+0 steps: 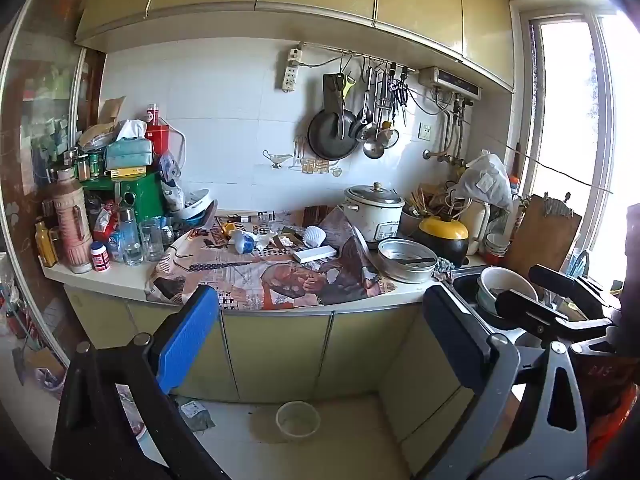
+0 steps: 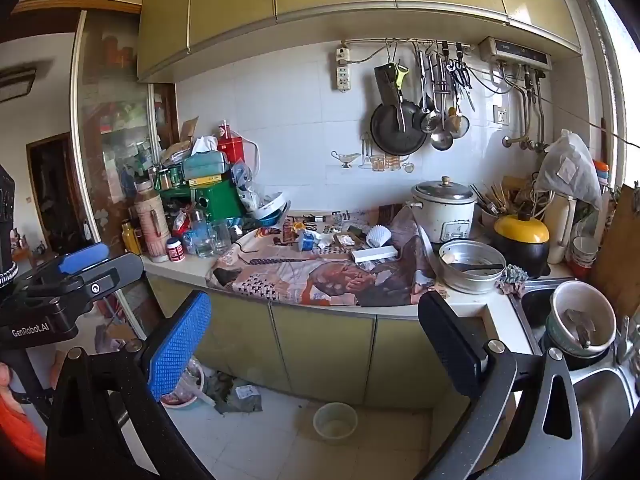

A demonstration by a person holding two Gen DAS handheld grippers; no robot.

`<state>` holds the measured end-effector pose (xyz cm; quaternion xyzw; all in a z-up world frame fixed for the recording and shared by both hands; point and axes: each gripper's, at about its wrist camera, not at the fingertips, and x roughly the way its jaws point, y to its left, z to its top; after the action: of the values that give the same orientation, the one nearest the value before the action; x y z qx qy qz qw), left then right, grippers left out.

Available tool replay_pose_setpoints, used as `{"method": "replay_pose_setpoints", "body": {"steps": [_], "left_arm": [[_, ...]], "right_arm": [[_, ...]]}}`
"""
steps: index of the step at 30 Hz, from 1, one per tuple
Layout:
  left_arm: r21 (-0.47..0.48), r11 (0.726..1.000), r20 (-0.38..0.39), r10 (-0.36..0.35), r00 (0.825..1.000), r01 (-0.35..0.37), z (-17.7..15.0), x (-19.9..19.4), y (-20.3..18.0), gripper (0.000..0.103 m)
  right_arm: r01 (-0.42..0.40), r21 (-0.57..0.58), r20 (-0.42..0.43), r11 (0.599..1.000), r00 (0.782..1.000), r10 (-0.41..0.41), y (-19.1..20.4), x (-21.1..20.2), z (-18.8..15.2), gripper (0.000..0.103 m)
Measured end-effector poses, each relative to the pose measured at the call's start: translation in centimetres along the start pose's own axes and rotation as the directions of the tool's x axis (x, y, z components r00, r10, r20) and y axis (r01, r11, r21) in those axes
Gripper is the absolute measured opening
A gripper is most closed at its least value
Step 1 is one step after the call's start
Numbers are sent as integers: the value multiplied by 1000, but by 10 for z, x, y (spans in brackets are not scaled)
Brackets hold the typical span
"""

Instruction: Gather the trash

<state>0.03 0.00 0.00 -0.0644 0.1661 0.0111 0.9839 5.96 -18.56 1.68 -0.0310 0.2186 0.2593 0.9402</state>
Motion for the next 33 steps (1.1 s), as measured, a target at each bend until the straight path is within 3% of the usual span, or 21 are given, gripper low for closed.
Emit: {"method": "replay_pose_setpoints", "body": {"steps": [4, 8, 11, 33], "left_arm": [[-4, 1000, -13, -14, 1000, 14, 0, 3, 1, 103], [8, 1000, 37, -10, 999, 9, 2, -17, 1, 103], [-3, 1000, 15, -15, 1000, 15, 11, -16, 2, 103], [-9, 1000, -7, -24, 1000, 24, 0, -3, 4, 103]], "right_arm": [[-4, 4, 4, 1000, 1000, 4, 1, 0, -2, 103], [4, -3, 10, 1000, 1000, -4, 5, -7, 3, 103], [4, -4, 10, 1000, 1000, -4, 4, -5, -2, 103], [4, 8, 4, 1000, 1000, -4, 4, -5, 5, 103]]}}
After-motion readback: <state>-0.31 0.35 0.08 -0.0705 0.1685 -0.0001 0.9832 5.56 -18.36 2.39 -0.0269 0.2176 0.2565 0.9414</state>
